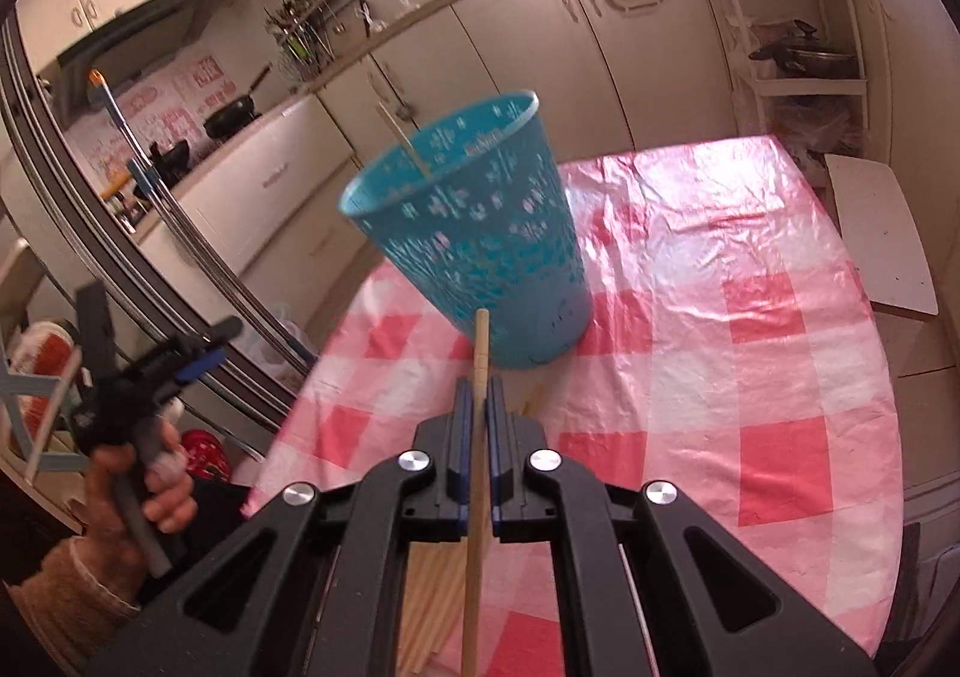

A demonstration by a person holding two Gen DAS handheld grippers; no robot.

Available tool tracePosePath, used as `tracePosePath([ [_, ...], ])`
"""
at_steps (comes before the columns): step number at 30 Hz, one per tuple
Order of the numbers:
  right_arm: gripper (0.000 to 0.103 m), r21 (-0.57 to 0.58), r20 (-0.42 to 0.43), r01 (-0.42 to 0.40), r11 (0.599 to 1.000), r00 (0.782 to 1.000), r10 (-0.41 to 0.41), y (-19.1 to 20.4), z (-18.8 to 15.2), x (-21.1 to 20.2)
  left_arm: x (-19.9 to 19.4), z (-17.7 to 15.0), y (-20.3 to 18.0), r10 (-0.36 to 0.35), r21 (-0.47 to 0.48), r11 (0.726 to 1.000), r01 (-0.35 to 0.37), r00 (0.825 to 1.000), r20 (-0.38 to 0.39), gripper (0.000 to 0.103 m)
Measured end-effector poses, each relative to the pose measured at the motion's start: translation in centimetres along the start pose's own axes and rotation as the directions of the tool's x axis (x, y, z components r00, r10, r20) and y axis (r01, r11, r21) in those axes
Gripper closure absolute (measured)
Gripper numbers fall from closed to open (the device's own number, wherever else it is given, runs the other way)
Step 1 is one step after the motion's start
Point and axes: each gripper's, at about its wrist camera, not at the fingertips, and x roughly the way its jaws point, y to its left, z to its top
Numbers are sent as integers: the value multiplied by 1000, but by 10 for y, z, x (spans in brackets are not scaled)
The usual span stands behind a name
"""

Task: Organize utensils
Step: 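Carry the stick in the right gripper over the basket and release it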

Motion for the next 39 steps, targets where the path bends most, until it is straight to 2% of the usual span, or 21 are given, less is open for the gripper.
tracePosePath([
  [5, 98, -21, 119, -104, 994, 987, 105, 31, 44, -31, 5, -4, -12, -27, 23, 999, 27, 1000, -11, 30],
  [8, 98, -53, 212, -110, 993, 970, 119, 48, 81, -39, 5, -6, -18, -31, 33, 999, 32, 999, -12, 29],
  [11, 98, -63, 298, -77, 995, 950, 92, 65, 120, -27, 5, -6, -22, -25, 39, 999, 25, 1000, -9, 27],
  [15, 98, -38, 407, 38, 999, 913, -19, 71, 158, 4, 8, -6, -22, -20, 38, 999, 20, 1000, -15, 25],
  [18, 98, -15, 445, 128, 992, 889, -108, 65, 173, 31, 10, -6, -22, -26, 32, 999, 27, 999, -22, 24],
  [22, 97, -5, 399, 197, 980, 899, -179, 52, 171, 57, 14, -5, -22, -37, 21, 999, 38, 999, -28, 23],
  [28, 96, -67, 317, 227, 972, 928, -195, 45, 153, 65, 18, -5, -21, -44, 4, 999, 44, 998, -37, 22],
  [30, 92, -94, 297, 234, 968, 934, -197, 47, 145, 60, 18, -5, -21, -39, 3, 999, 39, 999, -38, 21],
  [31, 85, -100, 299, 233, 967, 934, -195, 47, 140, 51, 18, -6, -20, -36, 2, 999, 36, 999, -38, 21],
  [32, 83, -102, 305, 231, 968, 933, -190, 47, 135, 40, 18, -6, -20, -32, 2, 999, 32, 999, -37, 21],
  [36, 82, -124, 319, 230, 965, 930, -181, 50, 94, -2, 17, -7, -18, -23, -4, 1000, 23, 999, -35, 20],
  [39, 82, -150, 208, 246, 957, 955, -213, 44, 47, -7, 17, -7, -18, -25, -7, 1000, 25, 999, -38, 20],
])
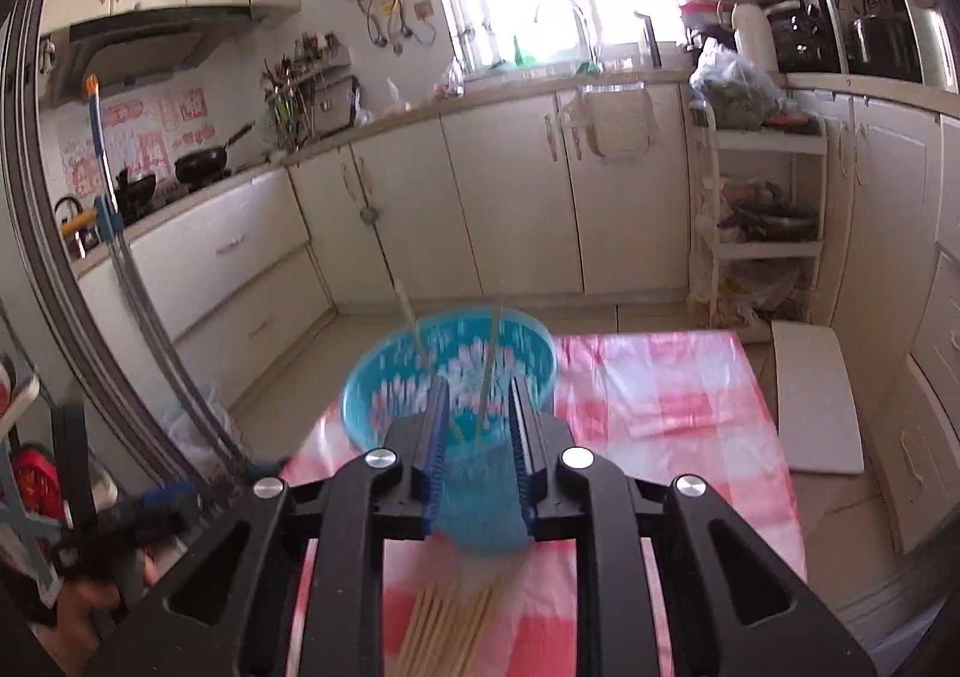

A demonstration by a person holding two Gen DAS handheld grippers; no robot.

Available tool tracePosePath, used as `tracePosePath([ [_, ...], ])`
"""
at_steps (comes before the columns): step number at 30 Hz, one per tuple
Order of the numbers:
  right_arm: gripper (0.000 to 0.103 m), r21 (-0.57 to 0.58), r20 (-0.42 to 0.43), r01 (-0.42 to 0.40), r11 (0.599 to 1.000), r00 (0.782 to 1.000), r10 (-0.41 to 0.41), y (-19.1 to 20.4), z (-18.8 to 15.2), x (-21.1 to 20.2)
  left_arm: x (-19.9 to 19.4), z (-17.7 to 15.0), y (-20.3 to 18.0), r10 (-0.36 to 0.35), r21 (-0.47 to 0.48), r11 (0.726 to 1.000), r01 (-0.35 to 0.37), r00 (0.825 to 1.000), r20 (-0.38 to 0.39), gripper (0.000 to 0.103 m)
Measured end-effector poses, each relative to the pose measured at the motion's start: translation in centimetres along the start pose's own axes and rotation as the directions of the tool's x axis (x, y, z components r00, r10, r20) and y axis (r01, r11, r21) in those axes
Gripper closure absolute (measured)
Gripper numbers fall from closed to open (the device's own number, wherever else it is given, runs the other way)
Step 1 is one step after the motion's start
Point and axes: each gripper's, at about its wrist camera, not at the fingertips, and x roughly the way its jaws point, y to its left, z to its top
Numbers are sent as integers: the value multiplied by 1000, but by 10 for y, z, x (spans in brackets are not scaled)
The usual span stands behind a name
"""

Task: Organize utensils
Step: 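Carry the stick in the right gripper over the basket and release it, then return the right gripper to the sticks and grasp another stick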

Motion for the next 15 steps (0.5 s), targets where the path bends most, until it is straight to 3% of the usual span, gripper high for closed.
tracePosePath([
  [2, 83, -23, -123, 9, 1000, 992, -12, 3, -37, 8, 0, -1, -2, 2, 5, 1000, -2, 1000, -1, 20],
  [6, 86, -4, -322, 25, 1000, 947, -25, 4, -93, 44, 1, -4, -7, 9, 27, 1000, -9, 1000, -3, 20],
  [15, 90, 14, -378, 122, 992, 920, -108, 3, -103, 93, 0, -5, -1, 20, 36, 999, -20, 1000, -6, 17],
])
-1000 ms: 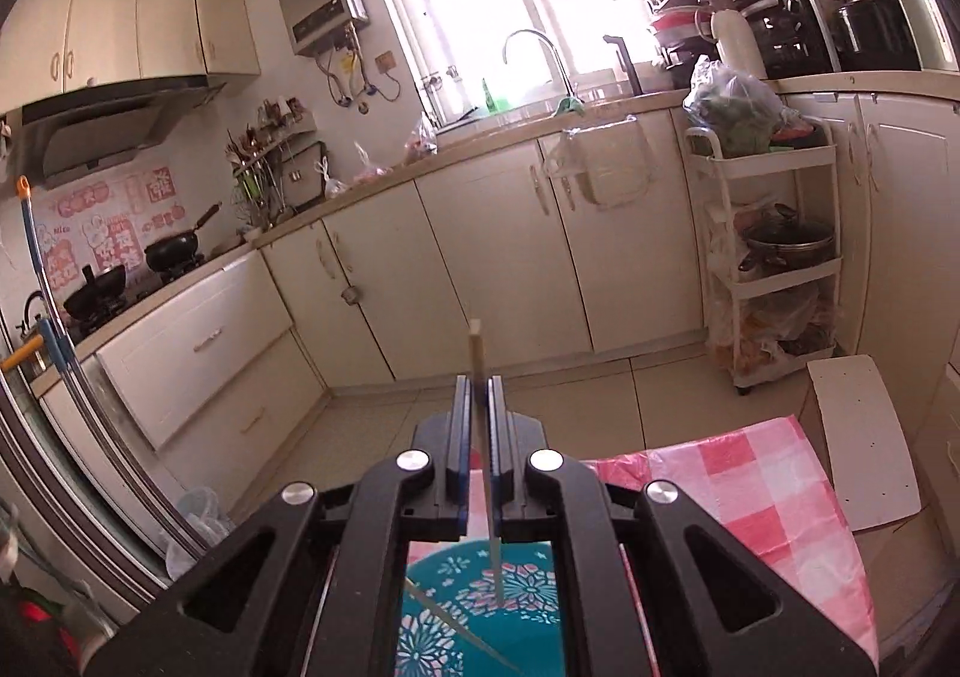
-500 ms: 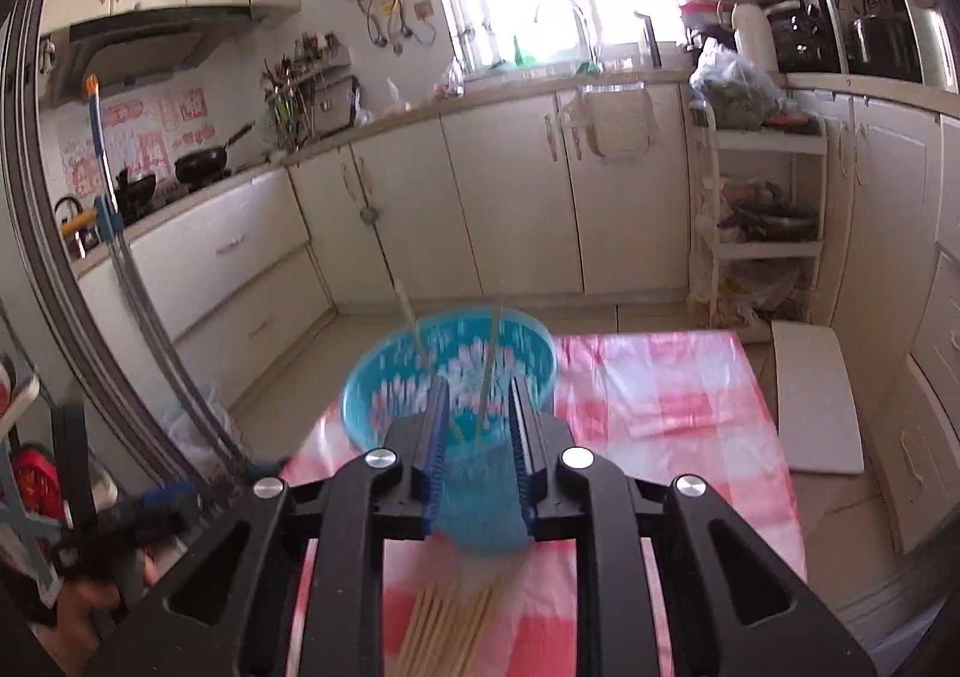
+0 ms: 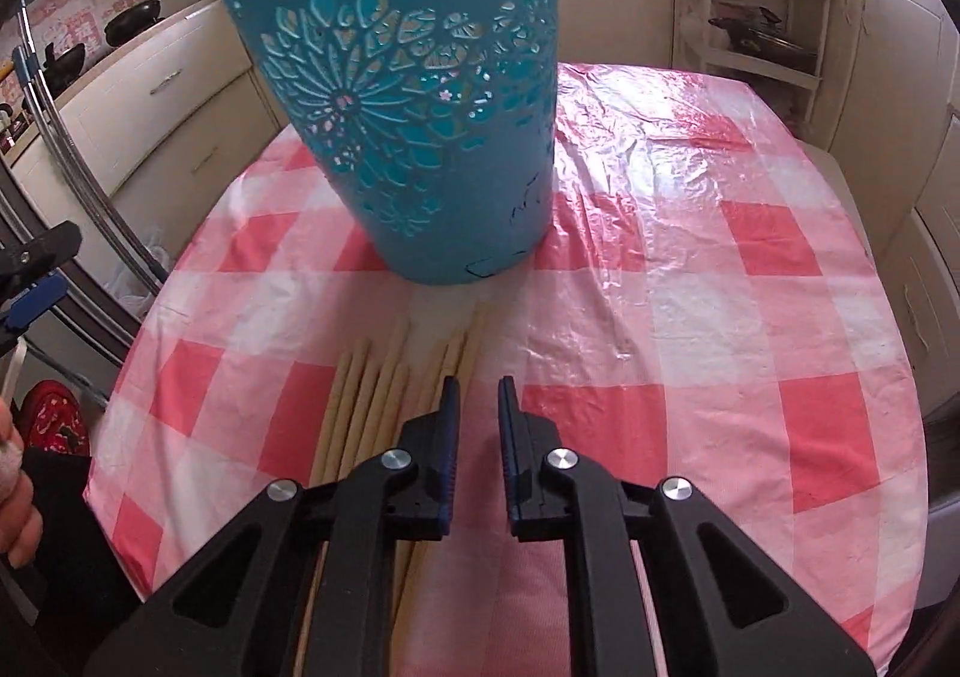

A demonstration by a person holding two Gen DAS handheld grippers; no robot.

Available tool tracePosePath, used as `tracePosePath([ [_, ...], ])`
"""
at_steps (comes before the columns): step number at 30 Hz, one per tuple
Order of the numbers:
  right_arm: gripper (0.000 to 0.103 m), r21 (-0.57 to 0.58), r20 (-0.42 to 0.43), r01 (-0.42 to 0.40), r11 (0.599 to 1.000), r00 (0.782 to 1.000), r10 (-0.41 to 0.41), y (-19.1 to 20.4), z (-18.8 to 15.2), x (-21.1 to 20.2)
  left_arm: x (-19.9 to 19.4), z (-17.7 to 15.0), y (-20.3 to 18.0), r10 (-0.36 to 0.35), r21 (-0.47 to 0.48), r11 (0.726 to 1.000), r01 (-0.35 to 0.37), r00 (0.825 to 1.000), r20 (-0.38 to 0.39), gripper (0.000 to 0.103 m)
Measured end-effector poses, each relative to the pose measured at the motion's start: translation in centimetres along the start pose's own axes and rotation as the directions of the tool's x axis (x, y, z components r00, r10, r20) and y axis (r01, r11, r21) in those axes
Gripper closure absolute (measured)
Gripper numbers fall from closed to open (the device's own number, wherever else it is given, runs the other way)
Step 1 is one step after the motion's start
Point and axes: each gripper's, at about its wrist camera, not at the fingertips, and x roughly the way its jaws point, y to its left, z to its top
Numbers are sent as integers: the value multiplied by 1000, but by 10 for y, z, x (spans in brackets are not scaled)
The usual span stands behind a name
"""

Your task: Organize utensils

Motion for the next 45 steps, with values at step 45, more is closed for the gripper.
tracePosePath([
  [45, 98, -28, 27, -20, 999, 999, 20, -12, -19, -4, 14, -11, -23, 11, 89, 996, -6, 999, -51, 17],
])
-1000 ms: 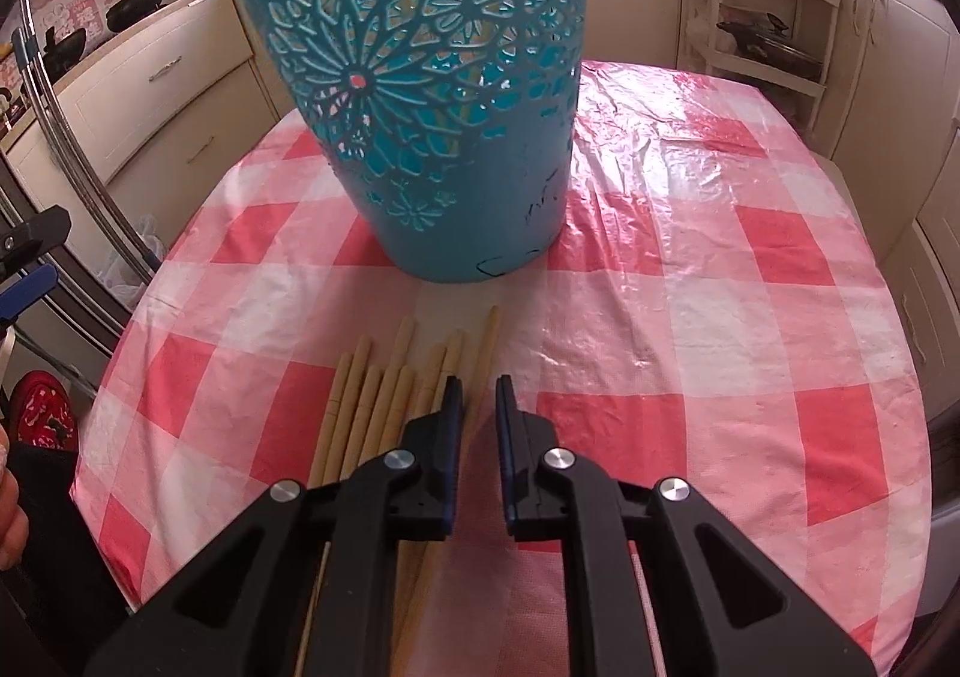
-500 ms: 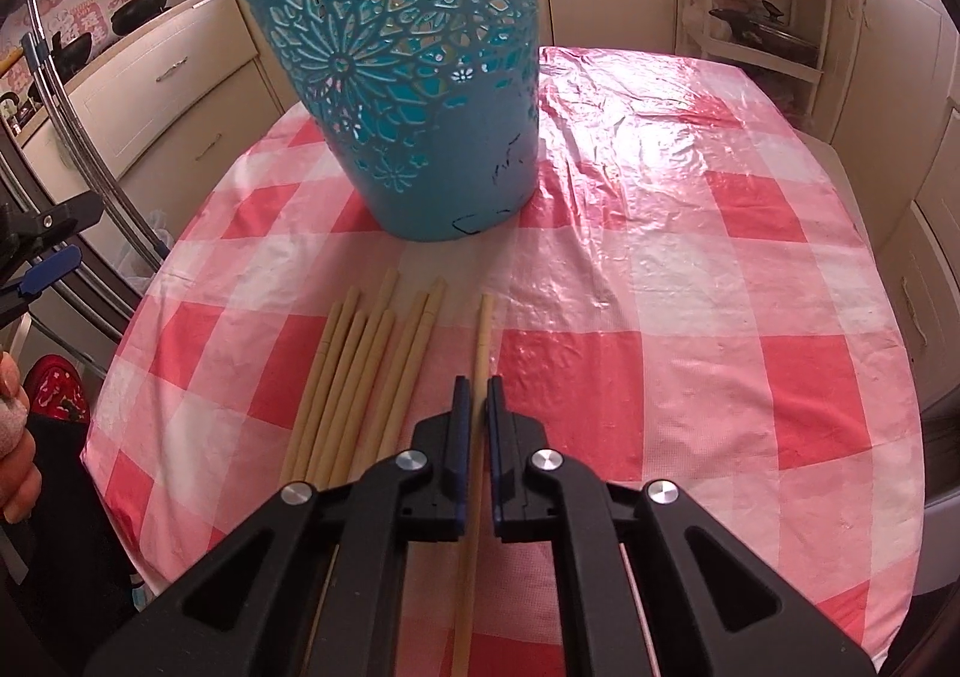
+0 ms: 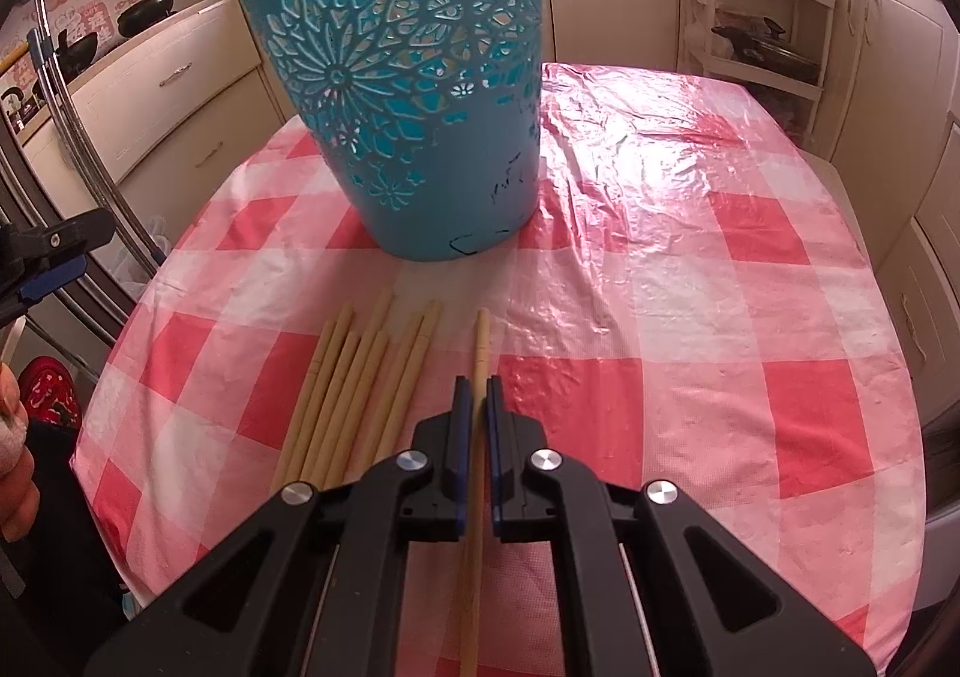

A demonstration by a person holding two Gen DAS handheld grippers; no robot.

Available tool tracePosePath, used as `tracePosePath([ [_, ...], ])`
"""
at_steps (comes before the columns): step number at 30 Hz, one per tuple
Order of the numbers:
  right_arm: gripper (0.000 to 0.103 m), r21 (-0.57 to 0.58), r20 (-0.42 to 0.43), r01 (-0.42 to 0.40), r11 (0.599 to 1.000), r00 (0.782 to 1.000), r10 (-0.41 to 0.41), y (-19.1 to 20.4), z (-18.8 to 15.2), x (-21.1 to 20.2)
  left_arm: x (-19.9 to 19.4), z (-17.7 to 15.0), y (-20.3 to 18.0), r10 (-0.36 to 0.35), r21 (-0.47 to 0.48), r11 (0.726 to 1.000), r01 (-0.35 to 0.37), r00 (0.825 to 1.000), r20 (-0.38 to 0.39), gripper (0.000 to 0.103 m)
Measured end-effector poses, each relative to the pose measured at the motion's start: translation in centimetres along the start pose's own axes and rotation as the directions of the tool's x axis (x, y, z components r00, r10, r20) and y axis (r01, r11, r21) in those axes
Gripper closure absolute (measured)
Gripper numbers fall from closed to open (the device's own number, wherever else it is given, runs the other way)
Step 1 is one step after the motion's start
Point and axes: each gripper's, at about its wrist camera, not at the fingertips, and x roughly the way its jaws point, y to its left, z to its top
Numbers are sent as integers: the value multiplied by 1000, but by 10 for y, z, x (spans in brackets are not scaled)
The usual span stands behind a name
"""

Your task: Organize utensils

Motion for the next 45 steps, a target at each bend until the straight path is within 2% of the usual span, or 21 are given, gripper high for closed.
tracePosePath([
  [8, 98, 19, 5, 5, 1000, 1000, -5, -5, 0, -1, 3, -6, -13, -1, 51, 999, 1, 1000, -17, 17],
  [45, 98, 12, 7, 19, 1000, 1000, -19, -4, 0, -1, 10, -14, -28, -22, 119, 992, 29, 998, -62, 16],
])
